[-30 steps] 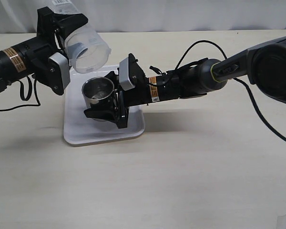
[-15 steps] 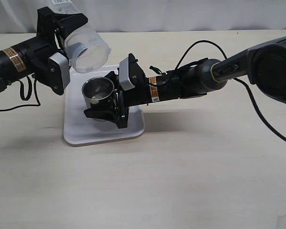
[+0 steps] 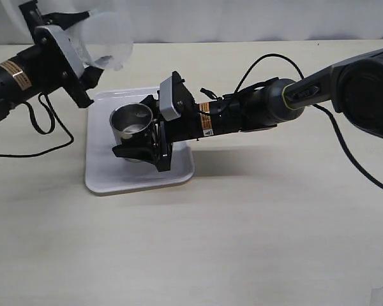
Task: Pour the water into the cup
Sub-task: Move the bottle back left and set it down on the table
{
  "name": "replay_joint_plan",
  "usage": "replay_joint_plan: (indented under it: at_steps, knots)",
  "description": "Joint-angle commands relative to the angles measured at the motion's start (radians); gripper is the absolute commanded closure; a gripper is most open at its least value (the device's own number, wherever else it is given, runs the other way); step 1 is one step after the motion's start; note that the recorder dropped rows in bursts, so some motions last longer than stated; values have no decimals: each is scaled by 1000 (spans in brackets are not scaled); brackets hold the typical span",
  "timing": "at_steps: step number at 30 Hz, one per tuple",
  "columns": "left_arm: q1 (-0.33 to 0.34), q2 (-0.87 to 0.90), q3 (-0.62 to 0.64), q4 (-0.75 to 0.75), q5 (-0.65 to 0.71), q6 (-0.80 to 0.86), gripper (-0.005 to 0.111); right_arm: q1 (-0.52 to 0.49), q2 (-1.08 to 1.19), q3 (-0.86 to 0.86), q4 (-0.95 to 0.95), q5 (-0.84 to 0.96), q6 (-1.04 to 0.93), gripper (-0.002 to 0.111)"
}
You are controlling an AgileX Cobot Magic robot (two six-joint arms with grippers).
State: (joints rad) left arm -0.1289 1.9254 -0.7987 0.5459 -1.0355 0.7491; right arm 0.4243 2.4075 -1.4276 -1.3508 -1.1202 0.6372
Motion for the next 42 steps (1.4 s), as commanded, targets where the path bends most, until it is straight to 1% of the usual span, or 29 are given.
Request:
replay_joint_plan:
  at_steps: [1,3,5,7,10,14,16,19,22,29,34,36,39,42]
  knots:
    - [-5,-12,-7,-359,-4,-344,107,-3,-3,-2,27,-30,2,104]
    - [-5,-12,-14,-482,6,-390,107,-3,-3,-2,31,-30,2,104]
    - [-5,-12,-36,-546,62,-479,107,-3,-3,-2,31,-30,2,104]
    - [-5,-12,-52,-546,105,-578,107,-3,-3,-2,31,-30,2,104]
    - [7,-12,-53,-546,112,-686,107,-3,-3,-2,31,-30,2,104]
    - [58,2,-53,-546,112,-819,107,-3,-3,-2,31,-30,2,104]
    - [89,21,-53,-546,114,-865,107,-3,-3,-2,31,-30,2,104]
    - [127,52,-53,-506,94,-915,107,-3,-3,-2,31,-30,2,104]
    - [153,82,-53,-476,66,-933,107,-3,-3,-2,31,-30,2,104]
    - [153,134,-53,-472,-5,-930,107,-3,-3,-2,31,-30,2,104]
    - [153,148,-53,-472,-31,-851,107,-3,-3,-2,31,-30,2,104]
    - [153,159,-53,-472,-47,-847,107,-3,-3,-2,31,-30,2,104]
    - [153,183,-59,-472,-52,-847,107,-3,-3,-2,31,-30,2,104]
    - [153,214,-96,-453,9,-827,107,-3,-3,-2,31,-30,2,104]
